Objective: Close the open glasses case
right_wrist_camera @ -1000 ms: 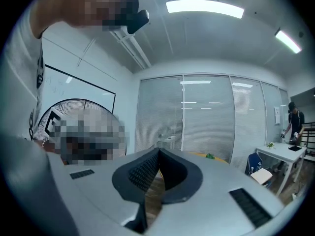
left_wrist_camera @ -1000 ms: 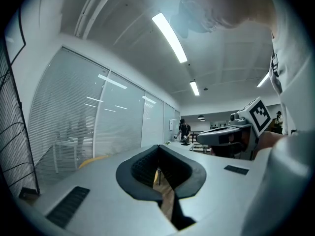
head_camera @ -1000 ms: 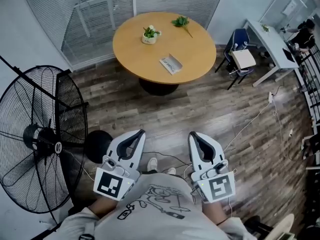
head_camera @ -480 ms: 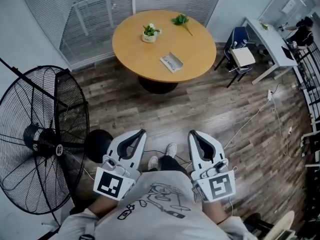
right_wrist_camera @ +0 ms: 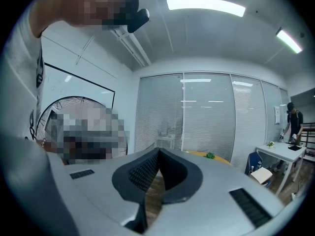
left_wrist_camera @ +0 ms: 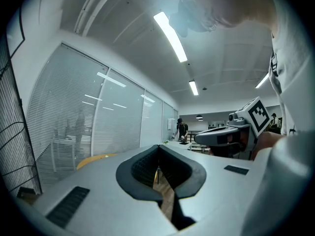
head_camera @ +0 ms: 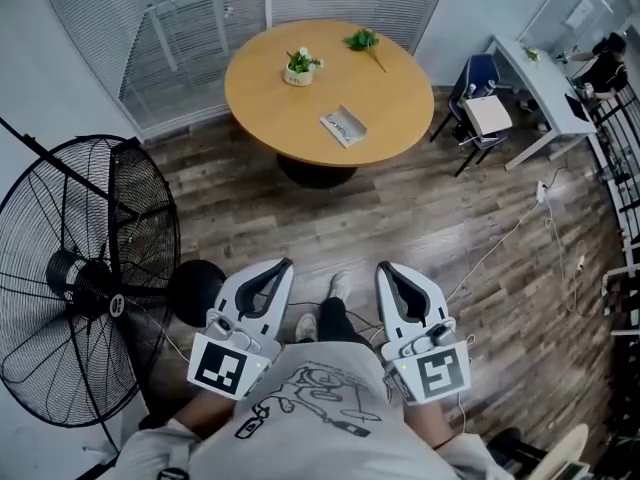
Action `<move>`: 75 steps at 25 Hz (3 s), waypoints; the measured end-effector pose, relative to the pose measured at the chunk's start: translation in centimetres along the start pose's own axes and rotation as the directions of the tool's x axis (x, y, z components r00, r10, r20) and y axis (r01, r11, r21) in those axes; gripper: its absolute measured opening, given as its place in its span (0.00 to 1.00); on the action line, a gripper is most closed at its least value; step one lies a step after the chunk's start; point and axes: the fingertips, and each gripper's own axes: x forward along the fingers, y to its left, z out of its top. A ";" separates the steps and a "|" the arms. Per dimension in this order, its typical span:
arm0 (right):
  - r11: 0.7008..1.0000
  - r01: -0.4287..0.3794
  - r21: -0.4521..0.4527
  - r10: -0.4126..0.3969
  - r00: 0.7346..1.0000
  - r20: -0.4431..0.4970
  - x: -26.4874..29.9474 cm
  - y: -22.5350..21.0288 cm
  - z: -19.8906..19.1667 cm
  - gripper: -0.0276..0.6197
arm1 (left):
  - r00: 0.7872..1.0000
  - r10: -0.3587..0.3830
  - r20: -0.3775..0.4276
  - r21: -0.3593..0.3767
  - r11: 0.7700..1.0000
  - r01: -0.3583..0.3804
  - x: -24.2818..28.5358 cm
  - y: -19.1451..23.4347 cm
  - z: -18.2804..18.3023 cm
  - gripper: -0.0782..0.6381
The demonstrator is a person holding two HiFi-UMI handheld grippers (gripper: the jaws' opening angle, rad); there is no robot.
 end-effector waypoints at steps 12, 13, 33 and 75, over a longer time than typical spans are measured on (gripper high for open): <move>1.000 -0.005 0.012 0.005 1.000 -0.002 2.4 -4.3 -0.4 0.05 | 1.000 -0.007 -0.014 0.005 1.000 0.007 4.8 0.6 -0.5 0.14; 1.000 -0.005 0.013 0.005 1.000 -0.003 2.7 -4.8 -0.4 0.06 | 1.000 -0.006 -0.016 0.005 1.000 0.006 5.4 0.7 -0.5 0.14; 0.999 -0.031 0.019 0.031 0.999 -0.006 8.2 -12.7 -0.1 0.05 | 1.000 0.009 -0.023 0.013 1.000 -0.009 14.3 3.0 -0.5 0.14; 0.995 -0.086 0.046 0.087 0.996 -0.035 15.4 -31.1 -0.7 0.05 | 0.996 0.079 -0.051 0.031 0.996 -0.078 33.5 3.2 -2.0 0.14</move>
